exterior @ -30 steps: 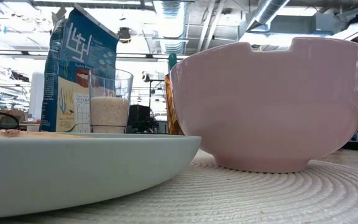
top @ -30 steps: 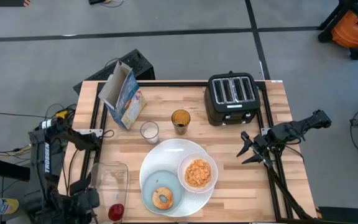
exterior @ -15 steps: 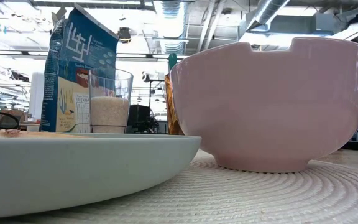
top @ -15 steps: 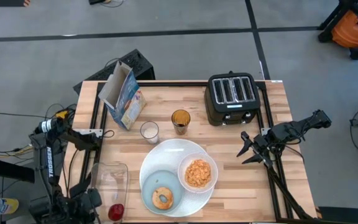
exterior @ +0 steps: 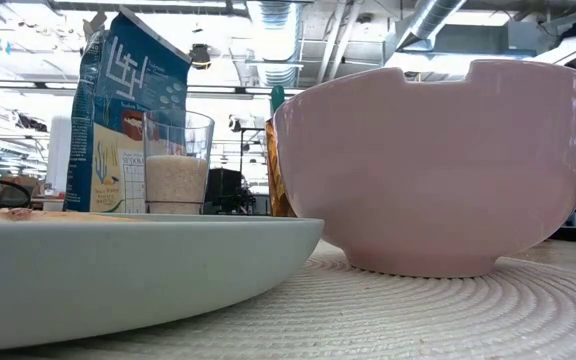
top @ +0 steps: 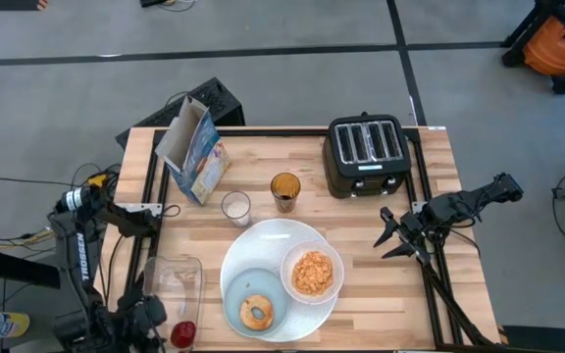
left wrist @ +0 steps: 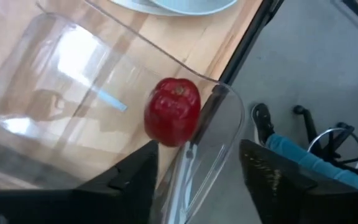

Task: Arrange a breakfast setting
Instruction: Put the red apple on the blue plate

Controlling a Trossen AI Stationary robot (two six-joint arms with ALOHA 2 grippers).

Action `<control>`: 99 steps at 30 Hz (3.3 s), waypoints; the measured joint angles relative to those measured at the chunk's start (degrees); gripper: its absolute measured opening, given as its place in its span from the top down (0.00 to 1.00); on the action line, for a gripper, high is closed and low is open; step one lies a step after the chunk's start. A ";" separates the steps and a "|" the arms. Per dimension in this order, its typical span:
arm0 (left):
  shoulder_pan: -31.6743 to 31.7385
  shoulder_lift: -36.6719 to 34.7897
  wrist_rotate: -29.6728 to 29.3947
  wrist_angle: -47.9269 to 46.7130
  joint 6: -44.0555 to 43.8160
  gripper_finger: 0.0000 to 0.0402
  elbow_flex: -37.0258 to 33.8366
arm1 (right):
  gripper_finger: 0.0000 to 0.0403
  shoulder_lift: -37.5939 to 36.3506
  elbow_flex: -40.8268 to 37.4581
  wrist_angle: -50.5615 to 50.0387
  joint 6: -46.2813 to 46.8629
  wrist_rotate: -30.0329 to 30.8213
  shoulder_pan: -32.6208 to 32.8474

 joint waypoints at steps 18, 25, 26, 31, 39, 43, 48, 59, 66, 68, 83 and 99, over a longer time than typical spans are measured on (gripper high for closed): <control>0.57 0.06 -1.76 8.71 -0.21 0.07 -8.72 | 0.52 -0.01 0.00 0.02 0.00 0.00 0.00; 1.81 2.12 -1.88 9.33 1.62 0.01 -8.72 | 0.52 -0.01 -0.02 0.02 -0.02 0.02 0.00; 1.93 2.74 -1.84 9.43 1.63 0.01 -8.72 | 0.52 0.01 -0.01 0.01 -0.02 0.00 0.00; 2.10 4.51 -1.03 8.73 1.29 0.00 -8.70 | 0.52 -0.01 -0.02 0.00 -0.02 0.01 0.00; 2.35 7.80 -2.42 9.37 1.09 0.00 -8.88 | 0.52 -0.01 -0.02 0.00 0.02 0.01 0.00; 2.43 7.97 -1.61 13.16 0.27 0.00 -12.01 | 0.52 -0.01 -0.01 0.01 -0.02 0.00 0.00; 2.47 7.97 -1.54 22.47 -0.60 0.00 -17.51 | 0.52 -0.01 -0.01 0.01 -0.01 0.00 0.00; 2.49 7.95 -0.12 26.74 -0.76 0.00 -20.92 | 0.52 -0.01 -0.02 0.02 -0.02 0.00 0.00; 2.58 7.95 -0.15 26.72 -1.03 0.10 -20.92 | 0.52 -0.01 -0.02 0.00 -0.02 0.00 -0.02; 2.62 7.95 -0.18 26.70 -1.09 0.13 -20.92 | 0.52 0.01 -0.02 0.00 -0.02 0.00 0.00; 2.89 7.95 0.95 26.63 1.19 0.35 -20.91 | 0.52 -0.01 -0.01 0.01 -0.01 0.00 0.00; 2.05 -2.08 -1.51 25.47 5.79 0.35 -20.92 | 0.52 -0.01 -0.01 0.01 -0.02 0.00 0.00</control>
